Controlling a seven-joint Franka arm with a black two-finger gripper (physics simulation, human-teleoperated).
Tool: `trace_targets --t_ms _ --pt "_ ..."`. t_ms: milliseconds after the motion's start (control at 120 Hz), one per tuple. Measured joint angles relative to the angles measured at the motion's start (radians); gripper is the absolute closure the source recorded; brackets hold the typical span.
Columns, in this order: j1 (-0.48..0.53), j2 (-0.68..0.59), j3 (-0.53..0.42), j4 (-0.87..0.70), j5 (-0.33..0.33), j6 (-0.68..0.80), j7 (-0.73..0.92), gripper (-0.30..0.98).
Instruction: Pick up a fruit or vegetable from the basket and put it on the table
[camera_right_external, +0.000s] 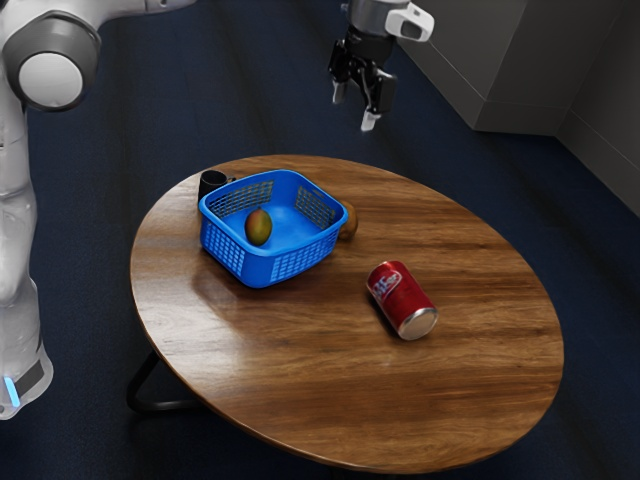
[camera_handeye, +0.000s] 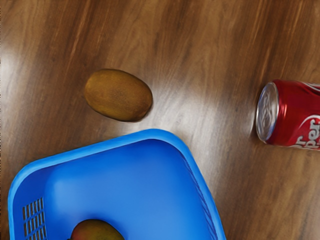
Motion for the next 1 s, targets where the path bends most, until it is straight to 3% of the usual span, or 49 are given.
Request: trace_targets --t_ms 242,392,517,700,1000 --pt "0.007 0.000 0.009 0.012 -0.015 0.013 0.040 0.00" --pt "0.031 -0.045 -0.017 0.291 -0.042 -0.055 0.020 0.00" --pt "0.038 -0.036 -0.038 0.314 -0.045 -0.121 -0.114 0.00" --pt "0.005 0.108 -0.036 0.310 0.011 -0.165 -0.337 0.00" --pt "0.001 0.105 -0.038 0.216 0.023 -0.151 -0.641 0.00"
